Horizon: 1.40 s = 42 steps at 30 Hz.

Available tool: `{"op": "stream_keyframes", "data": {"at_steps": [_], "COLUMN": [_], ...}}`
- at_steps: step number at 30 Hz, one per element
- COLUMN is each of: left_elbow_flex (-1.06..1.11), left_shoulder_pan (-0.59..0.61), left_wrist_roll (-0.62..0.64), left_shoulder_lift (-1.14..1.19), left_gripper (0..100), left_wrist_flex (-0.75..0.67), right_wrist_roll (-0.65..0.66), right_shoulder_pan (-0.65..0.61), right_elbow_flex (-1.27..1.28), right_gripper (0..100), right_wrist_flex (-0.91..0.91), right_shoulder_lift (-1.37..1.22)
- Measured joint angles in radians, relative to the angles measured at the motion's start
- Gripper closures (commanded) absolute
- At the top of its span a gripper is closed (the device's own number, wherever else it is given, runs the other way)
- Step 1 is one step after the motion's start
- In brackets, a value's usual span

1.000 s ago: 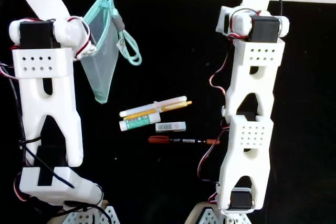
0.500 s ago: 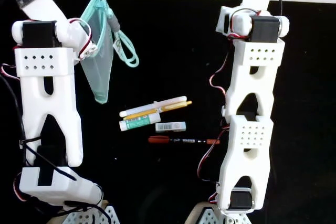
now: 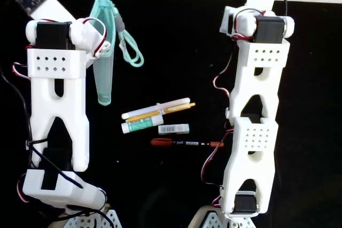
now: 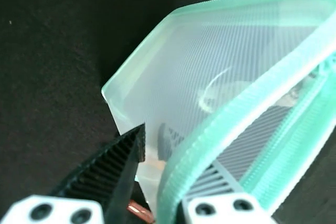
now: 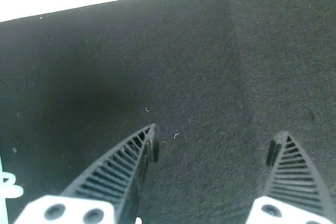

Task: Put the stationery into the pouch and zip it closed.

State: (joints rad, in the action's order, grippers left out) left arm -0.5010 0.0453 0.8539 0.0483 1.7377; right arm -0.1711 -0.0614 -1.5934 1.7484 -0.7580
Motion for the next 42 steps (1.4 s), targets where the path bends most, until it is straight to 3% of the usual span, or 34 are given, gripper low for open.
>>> {"op": "stream_keyframes", "data": {"at_steps": [12, 19, 29, 42], "left_elbow_flex": [0.003, 0.003, 0.005, -0.187], "left_shoulder_pan": [-0.003, -0.003, -0.006, 0.017], "left_wrist_roll": [0.000, -0.138, -0.578, -1.191], "left_shoulder_lift": [0.000, 0.000, 0.000, 0.005], "left_gripper": [97, 99, 99, 99], "left_wrist_flex": [-0.009, -0.009, -0.008, -0.002], "right_wrist_roll": [0.000, 0.000, 0.000, 0.000], "right_shoulder_pan": [0.000, 0.000, 0.000, 0.000], "right_elbow_flex": [0.000, 0.000, 0.000, 0.000], "right_gripper": [67.0, 67.0, 67.0, 67.0], "right_wrist_flex": [0.000, 0.000, 0.000, 0.000], "right_shoulder_lift": [0.000, 0.000, 0.000, 0.000]}}
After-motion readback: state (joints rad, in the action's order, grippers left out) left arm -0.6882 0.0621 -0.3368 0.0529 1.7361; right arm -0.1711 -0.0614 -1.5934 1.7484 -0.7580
